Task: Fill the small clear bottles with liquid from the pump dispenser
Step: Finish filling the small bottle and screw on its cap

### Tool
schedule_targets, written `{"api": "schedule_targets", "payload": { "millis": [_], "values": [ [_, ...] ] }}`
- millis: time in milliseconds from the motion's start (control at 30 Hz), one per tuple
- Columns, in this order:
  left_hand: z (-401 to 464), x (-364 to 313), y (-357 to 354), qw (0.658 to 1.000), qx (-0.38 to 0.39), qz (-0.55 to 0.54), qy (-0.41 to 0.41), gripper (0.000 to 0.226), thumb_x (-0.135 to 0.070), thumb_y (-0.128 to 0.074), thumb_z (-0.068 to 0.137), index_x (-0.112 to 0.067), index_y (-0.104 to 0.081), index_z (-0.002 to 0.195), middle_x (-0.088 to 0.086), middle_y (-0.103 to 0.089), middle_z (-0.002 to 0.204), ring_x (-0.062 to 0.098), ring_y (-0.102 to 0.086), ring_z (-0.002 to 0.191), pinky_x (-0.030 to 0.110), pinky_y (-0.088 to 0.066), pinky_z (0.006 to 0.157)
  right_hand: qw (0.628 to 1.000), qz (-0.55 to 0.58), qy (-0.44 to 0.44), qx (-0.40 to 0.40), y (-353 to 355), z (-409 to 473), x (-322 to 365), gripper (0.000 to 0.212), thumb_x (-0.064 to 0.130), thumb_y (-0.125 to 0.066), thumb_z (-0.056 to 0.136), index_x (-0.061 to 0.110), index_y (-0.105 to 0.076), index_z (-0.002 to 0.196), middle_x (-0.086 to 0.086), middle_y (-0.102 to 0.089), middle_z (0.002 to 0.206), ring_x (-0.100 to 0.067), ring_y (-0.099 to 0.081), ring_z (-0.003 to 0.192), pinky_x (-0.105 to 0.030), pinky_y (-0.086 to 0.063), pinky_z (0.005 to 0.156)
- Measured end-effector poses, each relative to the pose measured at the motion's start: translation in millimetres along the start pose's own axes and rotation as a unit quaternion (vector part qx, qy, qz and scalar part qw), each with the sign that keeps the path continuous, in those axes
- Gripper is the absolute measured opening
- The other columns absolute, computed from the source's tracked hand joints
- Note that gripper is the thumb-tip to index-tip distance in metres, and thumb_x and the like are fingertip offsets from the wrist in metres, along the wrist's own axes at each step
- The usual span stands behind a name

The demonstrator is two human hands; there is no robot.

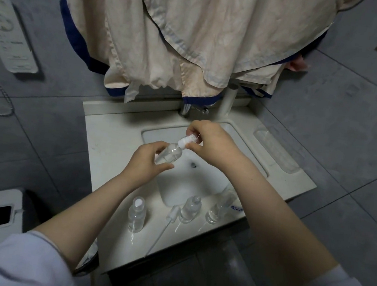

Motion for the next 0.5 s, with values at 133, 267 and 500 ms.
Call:
{"api": "schedule_targets", "payload": {
  "millis": [133,267,500],
  "values": [
    [3,-1,-1,1.0,0.002,0.029,-0.003,0.039,-0.026,-0.077,0.068,-0.026,-0.062,0.103,-0.009,-0.067,0.093,0.014,-0.062,0.089,0.033,-0.049,0.08,0.999,0.002,0.005,0.037,-3,5,-2,0.019,0.026,-0.069,0.083,0.017,-0.062,0.098,0.001,-0.058,0.096,-0.019,-0.057,0.088,-0.037,-0.05,0.078],
    [4,-2,-5,0.999,0.005,0.04,-0.003,0.038,-0.029,-0.076,0.067,-0.028,-0.062,0.102,-0.01,-0.067,0.092,0.015,-0.062,0.087,0.038,-0.05,0.08,0.991,-0.119,-0.052,0.045,-10,12,-15,0.037,0.054,-0.051,0.09,0.017,-0.056,0.085,0.0,-0.059,0.086,-0.021,-0.058,0.081,-0.03,-0.04,0.06],
    [11,5,-6,0.999,0.011,0.04,0.01,0.04,-0.023,-0.078,0.067,-0.023,-0.063,0.104,-0.004,-0.068,0.093,0.018,-0.062,0.087,0.04,-0.05,0.08,0.997,0.023,-0.027,0.072,-24,13,-8,0.03,0.026,-0.063,0.089,0.012,-0.057,0.115,-0.009,-0.057,0.114,-0.02,-0.053,0.086,-0.036,-0.049,0.072]
  ]
}}
Point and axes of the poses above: each hand's wrist, its own z-axis towards the middle knuckle, its own y-axis out of the back of the hand, x = y × z, the point moved 9 cm from there along z, towards the middle knuckle
